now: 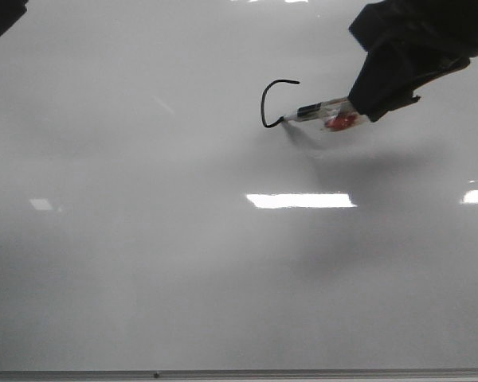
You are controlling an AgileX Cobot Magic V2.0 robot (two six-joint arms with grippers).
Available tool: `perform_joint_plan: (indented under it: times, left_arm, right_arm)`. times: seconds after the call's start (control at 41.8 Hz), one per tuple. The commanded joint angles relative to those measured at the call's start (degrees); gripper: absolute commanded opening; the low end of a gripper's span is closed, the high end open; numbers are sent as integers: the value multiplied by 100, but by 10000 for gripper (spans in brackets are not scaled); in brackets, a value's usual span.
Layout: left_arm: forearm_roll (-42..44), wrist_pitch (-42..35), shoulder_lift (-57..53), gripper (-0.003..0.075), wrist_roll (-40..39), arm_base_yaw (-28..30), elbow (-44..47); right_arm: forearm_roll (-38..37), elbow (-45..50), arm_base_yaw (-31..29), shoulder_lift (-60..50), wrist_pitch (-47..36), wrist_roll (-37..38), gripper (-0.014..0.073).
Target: Write number 9 on whiteboard
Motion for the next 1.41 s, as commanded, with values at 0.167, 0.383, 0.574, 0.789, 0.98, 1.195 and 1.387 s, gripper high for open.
perform_joint_plan:
  times: [0.167,0.383,0.574,0.789,0.98,1.195,1.387]
  left_arm:
    - [-142,-293,-103,462,-74,-1,-136]
    - [-142,-293,-103,462,-74,-1,-136]
    - [-142,-293,-103,462,-74,-1,-136]
    - [-142,-293,-103,462,-58,-1,-136]
    - [-604,-213,-36,463,969,-1,-147]
    - [-1879,45,441,463,2703,-453,-244]
    - [-1933,23,1133,463,3031,-1292,-799]
  right_arm:
    - [-53,-498,-138,-288,-538,2,-68]
    - [-116,-378,-138,-68,83,-4,-68]
    - [-109,95,14,248,502,-124,-68]
    - [333,110,283,-352,824,-485,-68]
    - [911,116,389,-1045,2055,-1512,-68]
    - [1355,116,389,-1720,3119,-2688,-68]
    - [1649,116,389,-1865,3451,-3100,-68]
